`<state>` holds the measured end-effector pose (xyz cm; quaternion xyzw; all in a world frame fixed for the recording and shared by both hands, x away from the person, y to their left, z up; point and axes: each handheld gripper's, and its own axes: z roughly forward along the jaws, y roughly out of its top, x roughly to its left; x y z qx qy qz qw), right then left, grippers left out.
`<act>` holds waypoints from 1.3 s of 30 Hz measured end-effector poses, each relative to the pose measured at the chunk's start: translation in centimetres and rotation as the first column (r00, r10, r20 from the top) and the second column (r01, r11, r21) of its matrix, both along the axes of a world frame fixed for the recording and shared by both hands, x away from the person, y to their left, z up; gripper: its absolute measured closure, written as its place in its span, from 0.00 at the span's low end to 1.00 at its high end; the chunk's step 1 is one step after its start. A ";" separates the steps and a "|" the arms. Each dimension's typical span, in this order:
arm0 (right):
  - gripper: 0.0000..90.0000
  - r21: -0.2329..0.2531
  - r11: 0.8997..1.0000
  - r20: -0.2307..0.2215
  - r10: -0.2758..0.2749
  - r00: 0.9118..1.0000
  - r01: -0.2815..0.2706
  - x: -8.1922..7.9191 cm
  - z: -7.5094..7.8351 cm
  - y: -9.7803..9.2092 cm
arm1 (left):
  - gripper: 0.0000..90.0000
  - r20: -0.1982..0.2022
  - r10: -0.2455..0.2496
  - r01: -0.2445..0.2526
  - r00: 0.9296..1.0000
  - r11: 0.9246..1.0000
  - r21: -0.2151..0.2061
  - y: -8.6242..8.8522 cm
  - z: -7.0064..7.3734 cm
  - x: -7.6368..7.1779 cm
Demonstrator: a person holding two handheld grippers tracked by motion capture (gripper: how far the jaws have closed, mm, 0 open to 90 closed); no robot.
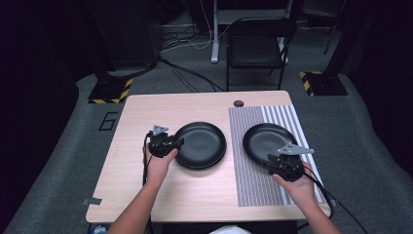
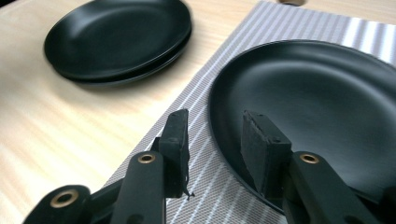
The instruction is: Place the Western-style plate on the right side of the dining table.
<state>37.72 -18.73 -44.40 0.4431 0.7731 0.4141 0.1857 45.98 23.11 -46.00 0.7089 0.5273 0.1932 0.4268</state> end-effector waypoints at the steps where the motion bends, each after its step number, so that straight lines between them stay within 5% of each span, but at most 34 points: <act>1: 0.67 -0.001 1.000 0.000 0.019 1.000 -0.019 0.0 -0.2 0.3 | 0.54 -0.001 0.001 -0.001 1.000 1.000 0.005 0.1 -0.2 0.0; 7: 0.65 -0.085 0.982 0.022 0.170 0.985 -0.168 -0.4 -2.1 2.5 | 0.54 -0.021 0.023 -0.023 1.000 1.000 0.010 1.2 -1.2 -0.3; 17: 0.62 -0.084 0.964 -0.034 0.249 0.968 -0.251 0.1 -4.3 4.0 | 0.51 -0.020 0.092 -0.089 0.996 0.990 0.107 3.4 -3.0 0.1; 21: 0.62 -0.078 0.948 -0.053 0.305 0.951 -0.309 0.4 -5.1 4.8 | 0.51 -0.025 0.113 -0.110 0.993 0.988 0.112 4.4 -3.3 0.2; 28: 0.61 -0.032 0.937 -0.067 0.344 0.937 -0.347 1.3 -6.2 5.5 | 0.51 -0.048 0.166 -0.158 0.985 0.979 0.129 6.3 -3.8 0.4; 32: 0.60 -0.081 0.915 -0.067 0.390 0.919 -0.394 1.4 -7.2 6.1 | 0.51 -0.059 0.172 -0.163 0.983 0.977 0.140 6.7 -4.5 0.8; 39: 0.56 -0.096 0.898 -0.060 0.424 0.903 -0.429 1.3 -7.7 6.4 | 0.47 -0.066 0.174 -0.159 0.983 0.969 0.189 6.9 -5.3 1.1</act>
